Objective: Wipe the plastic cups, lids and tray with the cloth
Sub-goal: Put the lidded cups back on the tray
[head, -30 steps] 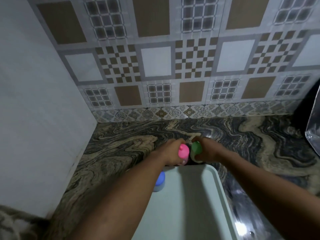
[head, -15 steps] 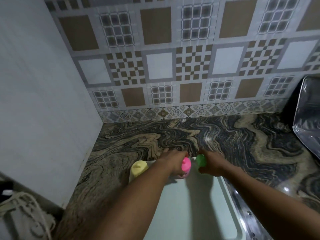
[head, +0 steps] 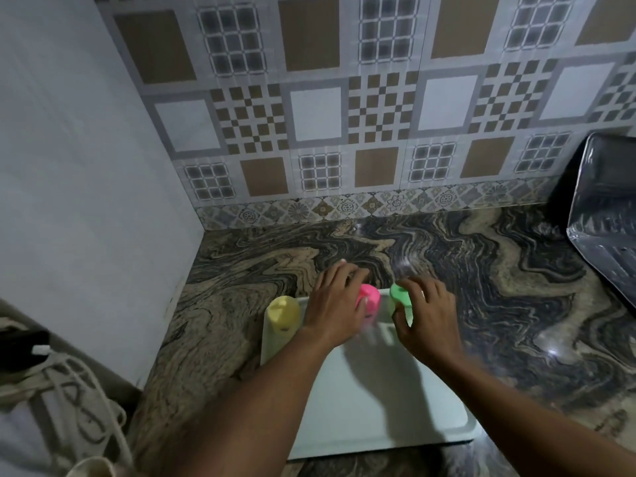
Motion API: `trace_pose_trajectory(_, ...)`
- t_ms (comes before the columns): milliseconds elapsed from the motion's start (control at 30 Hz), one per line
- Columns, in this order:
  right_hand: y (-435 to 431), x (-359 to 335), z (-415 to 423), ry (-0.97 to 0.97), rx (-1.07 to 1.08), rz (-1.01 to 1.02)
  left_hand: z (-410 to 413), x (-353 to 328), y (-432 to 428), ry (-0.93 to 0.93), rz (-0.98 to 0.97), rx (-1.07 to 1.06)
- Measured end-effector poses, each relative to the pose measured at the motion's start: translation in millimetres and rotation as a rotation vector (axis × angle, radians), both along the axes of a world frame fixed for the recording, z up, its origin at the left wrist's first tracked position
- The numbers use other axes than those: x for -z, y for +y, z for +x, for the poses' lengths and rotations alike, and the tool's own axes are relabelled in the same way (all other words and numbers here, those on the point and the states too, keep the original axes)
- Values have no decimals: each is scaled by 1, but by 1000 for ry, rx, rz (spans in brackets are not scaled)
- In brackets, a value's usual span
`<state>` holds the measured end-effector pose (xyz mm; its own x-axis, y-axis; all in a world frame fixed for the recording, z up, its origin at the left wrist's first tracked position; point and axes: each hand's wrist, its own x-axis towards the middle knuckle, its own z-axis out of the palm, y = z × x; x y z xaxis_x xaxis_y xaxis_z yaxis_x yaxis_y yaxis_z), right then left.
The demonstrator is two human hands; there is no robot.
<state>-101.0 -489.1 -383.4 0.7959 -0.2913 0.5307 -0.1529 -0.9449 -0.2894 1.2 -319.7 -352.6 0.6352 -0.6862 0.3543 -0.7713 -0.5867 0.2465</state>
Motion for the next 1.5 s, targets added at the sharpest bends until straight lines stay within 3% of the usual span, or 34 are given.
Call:
trace_pose_trajectory(100,22,15,-19,5,-66,40,-21,18,18,-96,-116,-9)
trace_pose_trajectory(233,45,40,-49,138,-111,99,-58,48,44,-65,-144,-90)
trace_pose_trajectory(433,61,63,-84,438,-123,64,-109,79,74,333,228,-231)
trace_pose_trajectory(633,63,77,-108,639,-159,23,-142,102,83,437,353,-303)
trace_pose_trajectory(967,62,79,-88,631,-124,40,-122,106,75,386,369,-338)
trace_pose_trajectory(1500,32,75,20,643,-74,44,-4,101,40,447,390,-287)
